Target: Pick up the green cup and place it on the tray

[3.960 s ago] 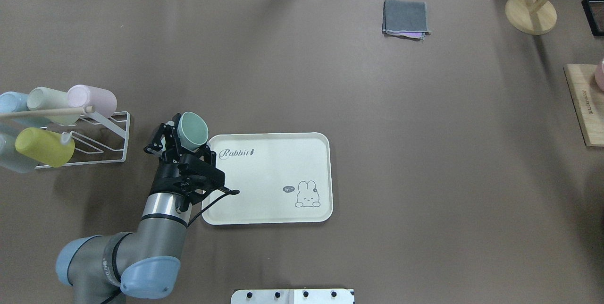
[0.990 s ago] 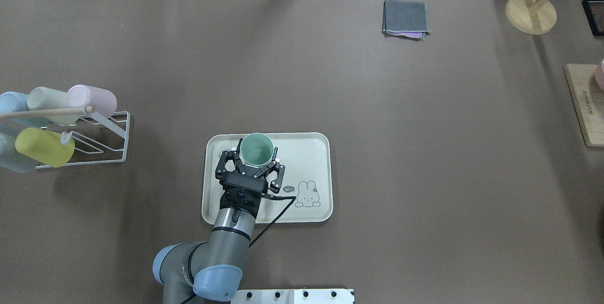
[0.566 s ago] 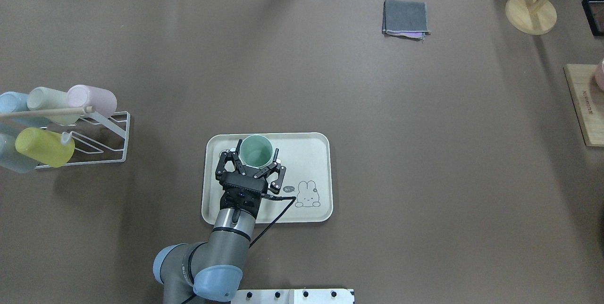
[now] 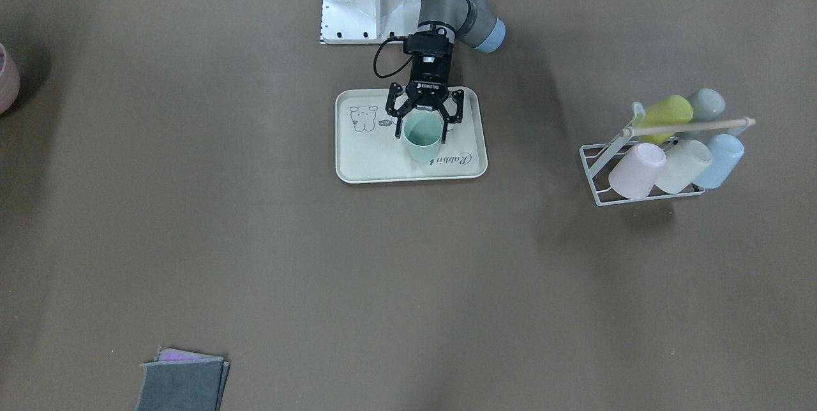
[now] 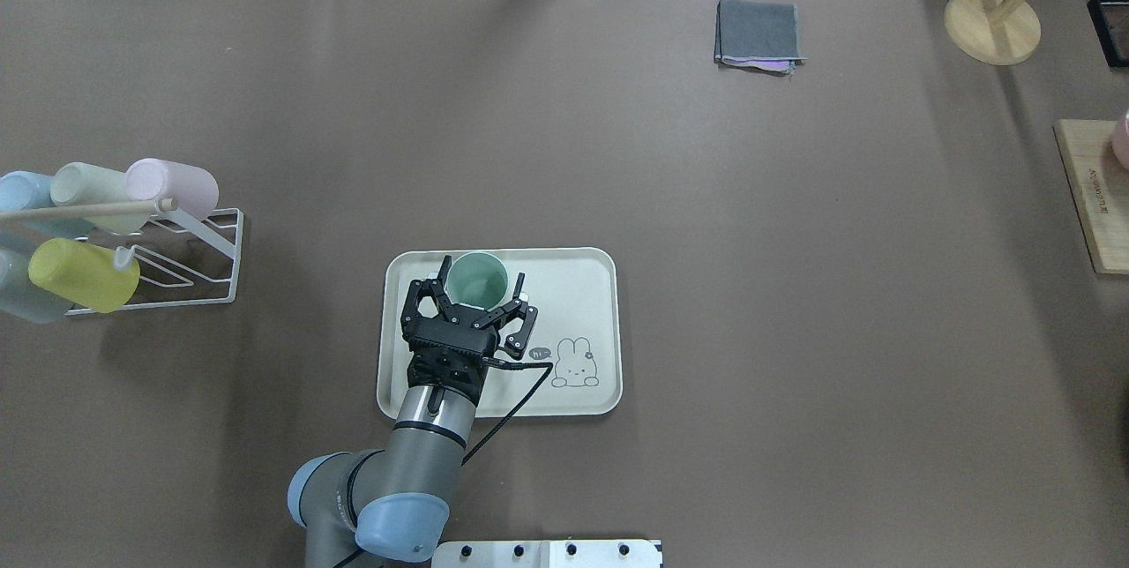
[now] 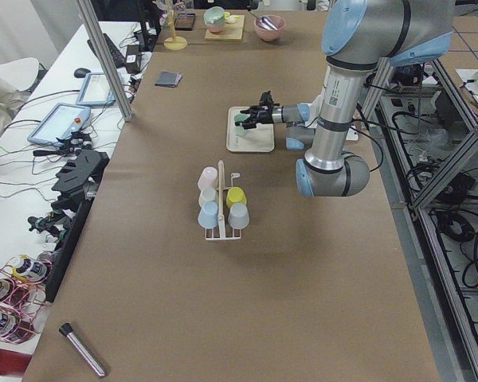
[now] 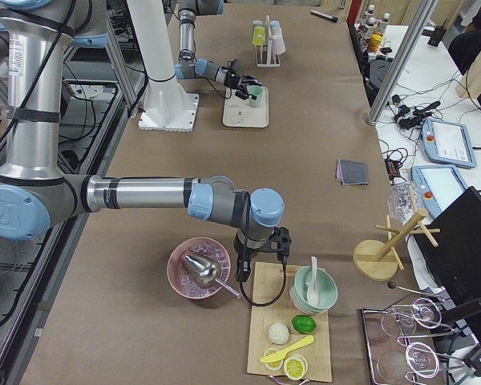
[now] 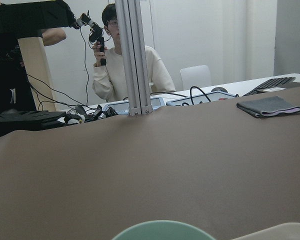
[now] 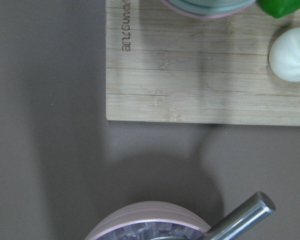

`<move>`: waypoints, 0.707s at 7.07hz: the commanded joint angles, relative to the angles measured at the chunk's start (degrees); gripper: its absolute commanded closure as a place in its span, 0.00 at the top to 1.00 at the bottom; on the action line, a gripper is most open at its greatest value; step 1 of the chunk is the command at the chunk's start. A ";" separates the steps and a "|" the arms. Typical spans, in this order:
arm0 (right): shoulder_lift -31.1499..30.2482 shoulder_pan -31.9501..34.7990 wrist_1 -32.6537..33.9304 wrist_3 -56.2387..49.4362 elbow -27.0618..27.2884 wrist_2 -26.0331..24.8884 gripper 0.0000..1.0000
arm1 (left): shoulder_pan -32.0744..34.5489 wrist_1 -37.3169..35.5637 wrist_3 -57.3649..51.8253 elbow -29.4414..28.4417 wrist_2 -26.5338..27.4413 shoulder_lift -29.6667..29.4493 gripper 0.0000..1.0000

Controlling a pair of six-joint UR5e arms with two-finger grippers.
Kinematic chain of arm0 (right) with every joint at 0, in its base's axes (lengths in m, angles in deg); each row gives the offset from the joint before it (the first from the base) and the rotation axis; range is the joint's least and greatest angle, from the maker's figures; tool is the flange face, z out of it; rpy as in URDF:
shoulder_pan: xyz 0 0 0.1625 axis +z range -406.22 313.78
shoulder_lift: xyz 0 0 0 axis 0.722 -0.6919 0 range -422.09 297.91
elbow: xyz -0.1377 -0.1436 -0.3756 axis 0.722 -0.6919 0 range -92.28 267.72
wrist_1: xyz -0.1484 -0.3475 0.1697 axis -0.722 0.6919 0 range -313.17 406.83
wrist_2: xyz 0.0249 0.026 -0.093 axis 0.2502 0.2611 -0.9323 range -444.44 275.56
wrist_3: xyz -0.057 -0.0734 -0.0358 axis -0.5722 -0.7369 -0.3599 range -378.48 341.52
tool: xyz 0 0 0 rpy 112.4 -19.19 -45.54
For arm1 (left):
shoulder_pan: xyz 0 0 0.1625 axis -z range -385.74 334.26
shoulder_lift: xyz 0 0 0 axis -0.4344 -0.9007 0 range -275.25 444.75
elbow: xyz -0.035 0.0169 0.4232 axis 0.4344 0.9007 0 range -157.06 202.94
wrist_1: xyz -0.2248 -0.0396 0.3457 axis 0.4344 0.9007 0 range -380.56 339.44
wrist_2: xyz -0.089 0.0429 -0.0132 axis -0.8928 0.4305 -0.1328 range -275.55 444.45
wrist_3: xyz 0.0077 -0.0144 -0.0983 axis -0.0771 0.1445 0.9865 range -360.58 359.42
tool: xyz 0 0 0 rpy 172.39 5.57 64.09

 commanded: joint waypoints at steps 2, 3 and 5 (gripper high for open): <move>0.00 0.00 -0.09 0.02 0.04 -0.12 0.99 | 0.67 1.05 -2.26 2.19 -0.09 0.43 0.98; 0.00 0.00 -0.09 0.02 0.04 -0.21 0.99 | 0.67 0.97 -2.62 3.15 -0.18 0.43 0.98; 0.09 0.00 -0.09 0.02 -0.04 -0.21 0.99 | 1.37 0.97 -5.95 6.91 -0.79 2.00 0.98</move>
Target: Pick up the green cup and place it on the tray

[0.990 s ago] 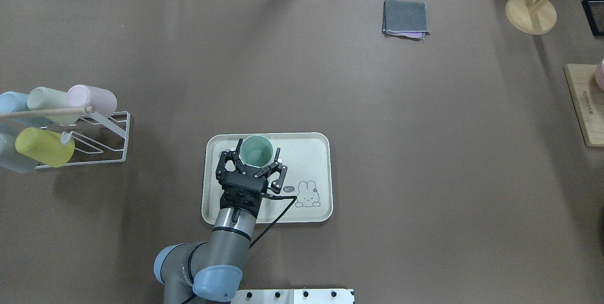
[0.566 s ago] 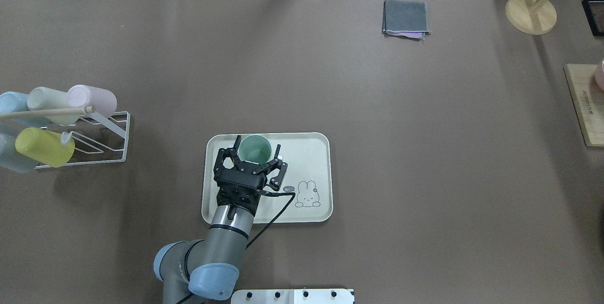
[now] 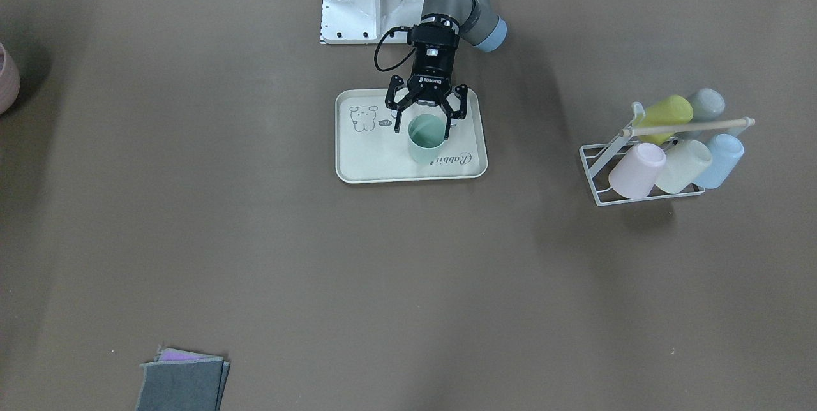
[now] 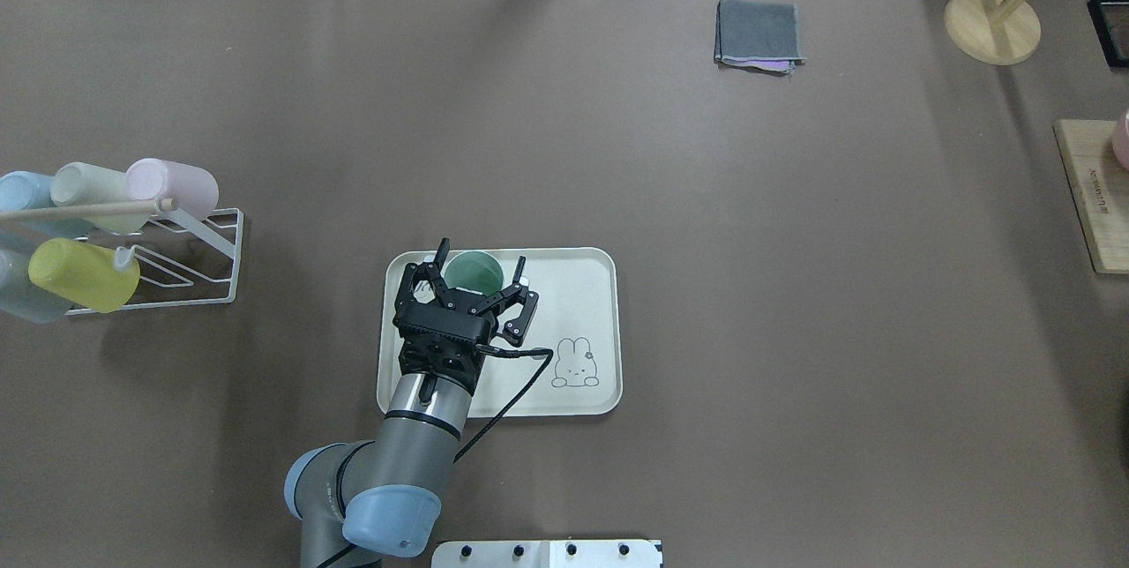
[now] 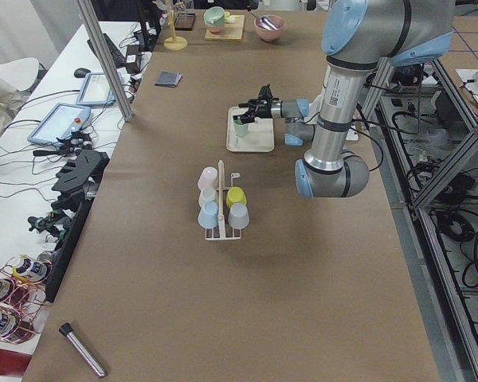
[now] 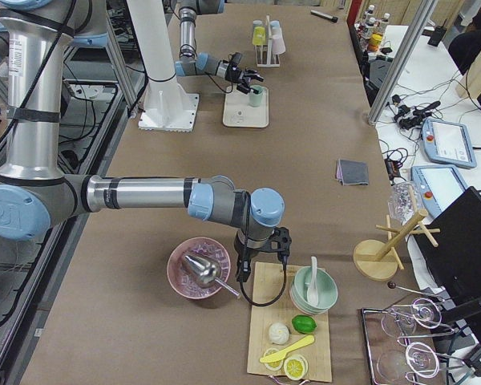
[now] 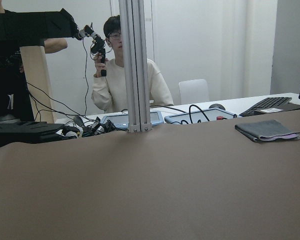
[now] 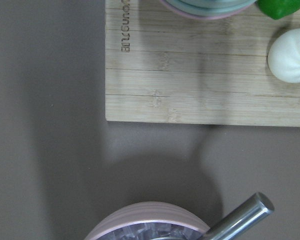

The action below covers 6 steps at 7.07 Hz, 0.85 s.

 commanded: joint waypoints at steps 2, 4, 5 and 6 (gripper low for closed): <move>0.21 0.00 0.08 0.00 -0.07 -0.02 0.99 | 0.79 -0.60 -4.05 10.67 -4.82 5.09 0.97; 0.30 0.00 0.08 0.00 0.02 -0.10 1.00 | 2.79 -0.78 -4.05 13.32 -8.68 7.46 0.97; 0.30 0.00 0.08 -0.09 0.28 -0.37 1.00 | 3.42 -0.87 -4.05 16.47 -11.67 10.09 0.97; 0.38 0.00 0.08 -0.09 0.63 -2.28 1.00 | 6.03 -0.96 -3.97 18.24 -16.48 12.47 0.97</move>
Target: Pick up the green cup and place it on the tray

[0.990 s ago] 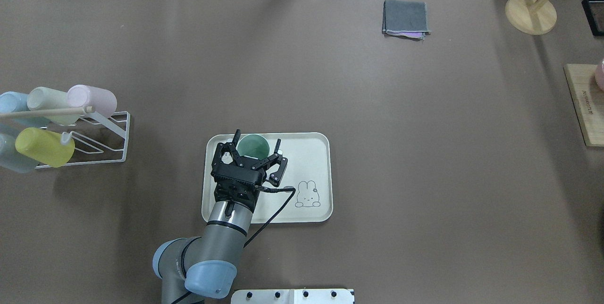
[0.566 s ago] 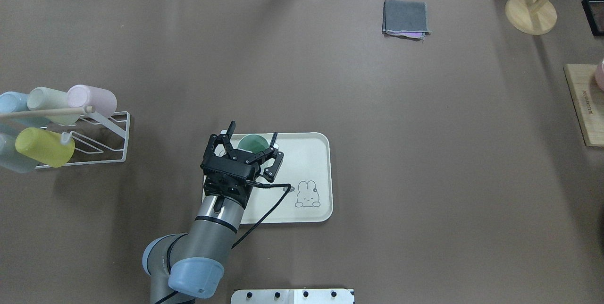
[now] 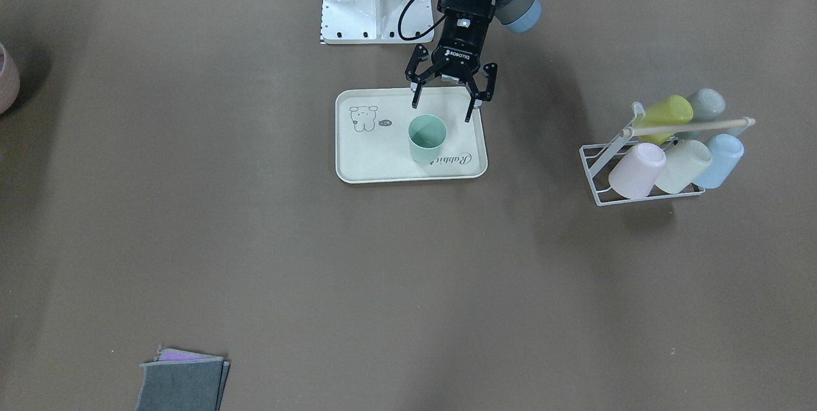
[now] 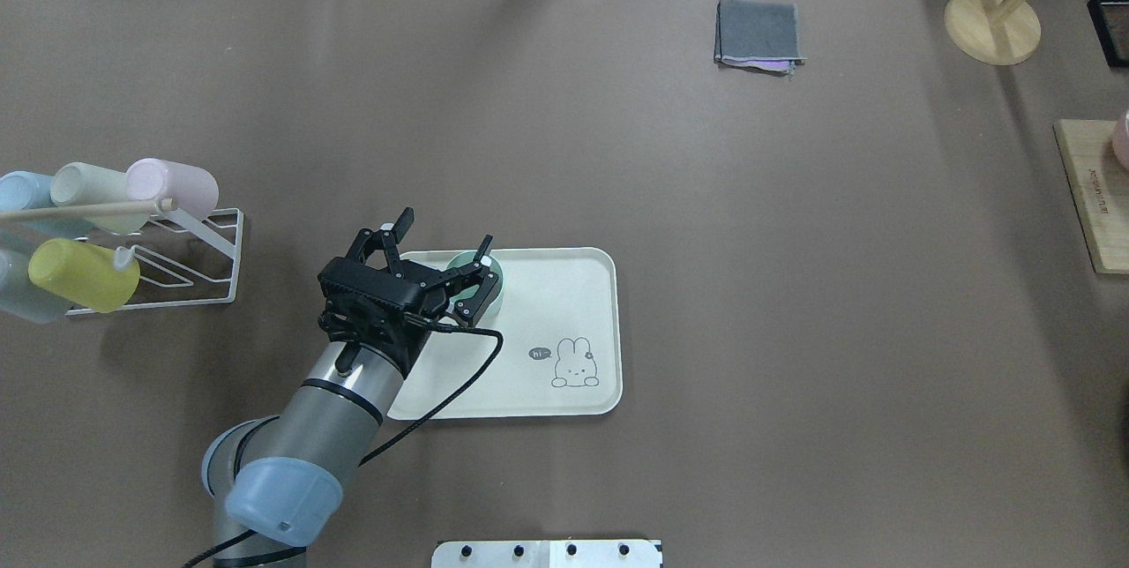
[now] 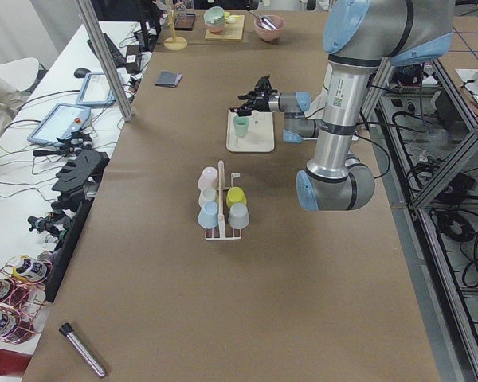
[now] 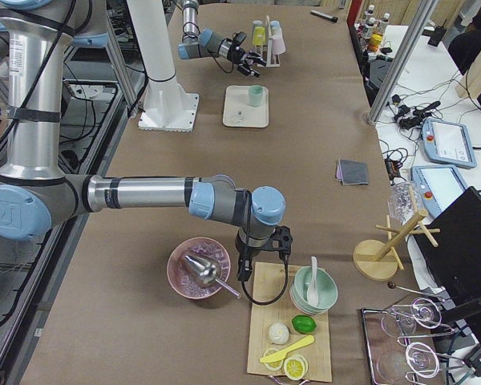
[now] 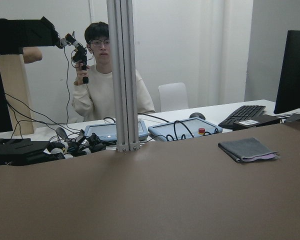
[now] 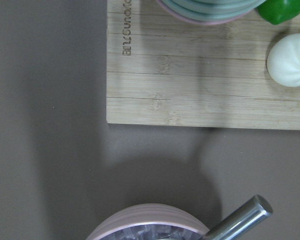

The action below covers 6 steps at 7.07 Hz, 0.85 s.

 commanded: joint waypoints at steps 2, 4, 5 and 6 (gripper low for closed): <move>0.41 -0.17 0.00 -0.03 0.45 -2.57 1.00 | 9.81 -0.20 0.32 4.38 -15.26 4.96 0.97; 0.50 -0.18 -0.09 -0.20 0.62 -2.57 1.00 | 21.82 -5.78 0.76 5.43 -30.89 4.72 0.97; 0.50 -0.18 0.00 -0.21 1.67 -3.87 1.00 | 27.11 -11.74 0.76 7.53 -37.23 4.54 0.97; 0.33 -0.18 0.00 0.23 2.20 -3.71 1.00 | 30.99 -15.80 0.76 7.98 -43.48 4.36 0.97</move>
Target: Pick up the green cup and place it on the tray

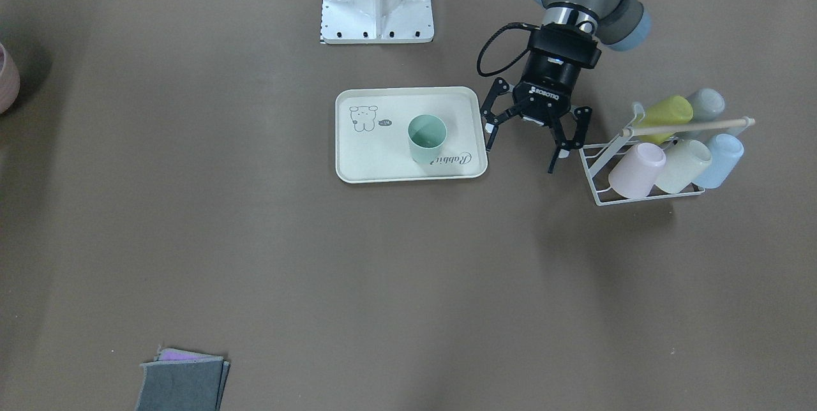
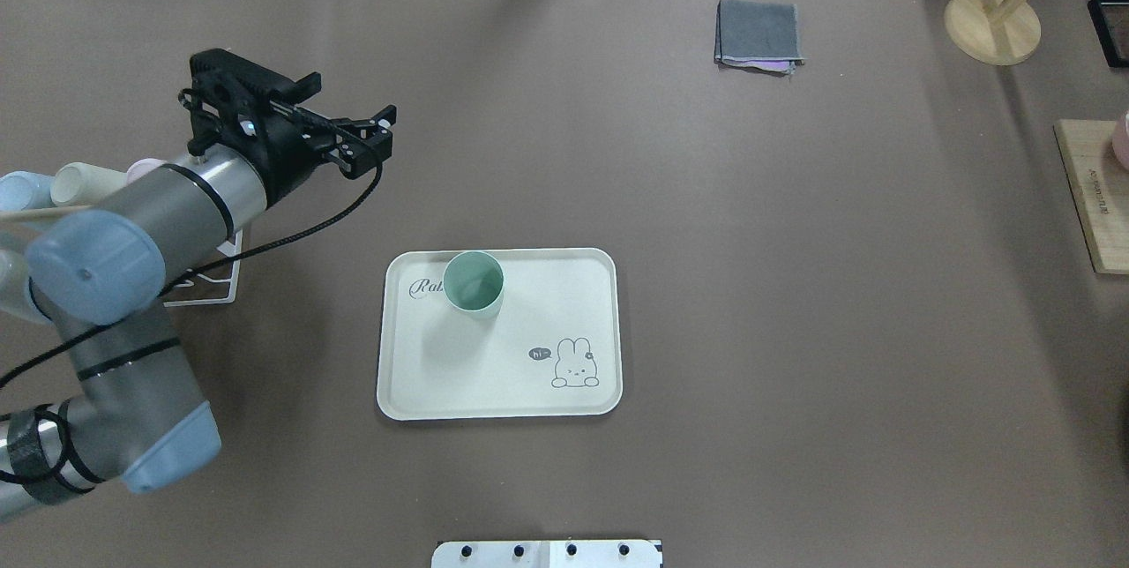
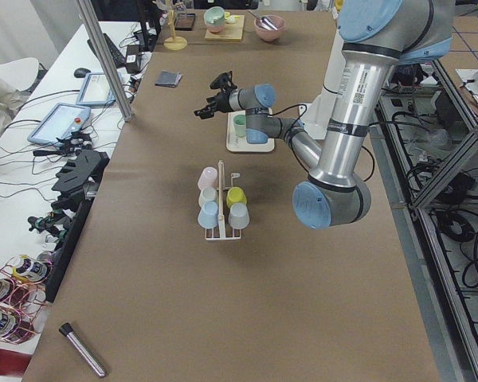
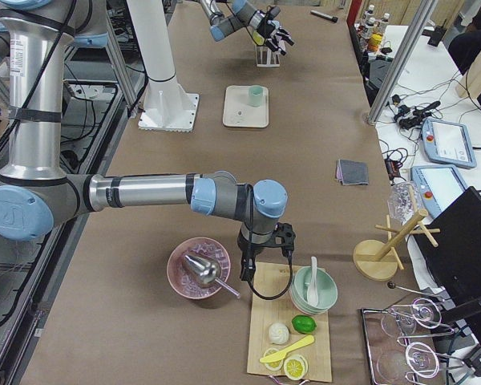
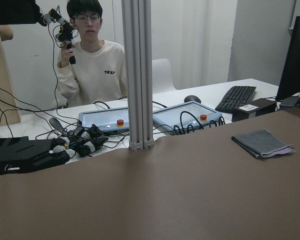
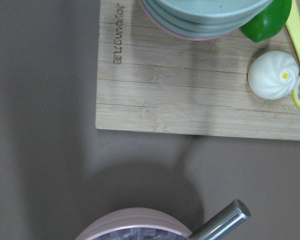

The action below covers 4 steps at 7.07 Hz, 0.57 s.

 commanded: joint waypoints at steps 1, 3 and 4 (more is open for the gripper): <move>-0.56 0.00 0.11 0.84 0.13 0.84 1.00 | 11.95 -9.55 0.04 1.03 -16.66 -0.46 0.97; -0.74 0.00 0.02 0.76 0.82 0.50 1.00 | 23.65 -18.33 -0.39 -1.76 -34.60 -1.08 0.97; -0.91 0.00 0.02 0.84 0.74 0.67 1.00 | 28.67 -21.25 -0.66 -4.13 -42.08 -1.17 0.97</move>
